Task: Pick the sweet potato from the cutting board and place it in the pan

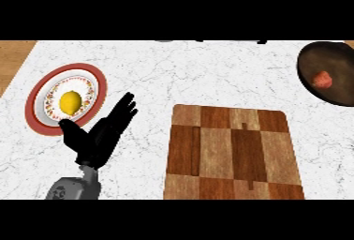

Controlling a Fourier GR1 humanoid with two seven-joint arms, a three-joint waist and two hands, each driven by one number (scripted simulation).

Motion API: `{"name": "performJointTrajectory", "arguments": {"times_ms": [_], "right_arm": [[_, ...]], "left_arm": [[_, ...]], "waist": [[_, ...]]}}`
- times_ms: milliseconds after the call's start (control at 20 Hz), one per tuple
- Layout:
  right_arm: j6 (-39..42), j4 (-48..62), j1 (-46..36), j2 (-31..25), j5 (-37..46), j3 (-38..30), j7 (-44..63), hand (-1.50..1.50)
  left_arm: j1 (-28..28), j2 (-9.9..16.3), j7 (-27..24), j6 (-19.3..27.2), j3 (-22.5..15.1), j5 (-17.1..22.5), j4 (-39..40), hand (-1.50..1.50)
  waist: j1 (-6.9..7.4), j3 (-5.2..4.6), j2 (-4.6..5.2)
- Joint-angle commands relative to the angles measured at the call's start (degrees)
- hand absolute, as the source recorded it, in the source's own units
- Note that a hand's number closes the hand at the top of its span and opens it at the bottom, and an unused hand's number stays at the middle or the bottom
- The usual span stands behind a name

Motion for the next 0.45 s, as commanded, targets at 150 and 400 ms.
{"name": "performJointTrajectory", "arguments": {"times_ms": [150,400], "right_arm": [[7.72,-1.09,3.43,-2.68,-0.27,0.04,-3.71,-1.5],[9.62,-2.32,5.32,-2.14,0.49,1.32,-4.94,-1.5]], "left_arm": [[1.95,0.56,-0.21,-0.89,0.15,0.65,-0.89,0.0],[0.63,1.0,0.56,-0.48,0.92,0.5,-0.57,0.0]], "waist": [[0.14,0.0,-0.42],[-0.36,-0.05,-0.58]]}}
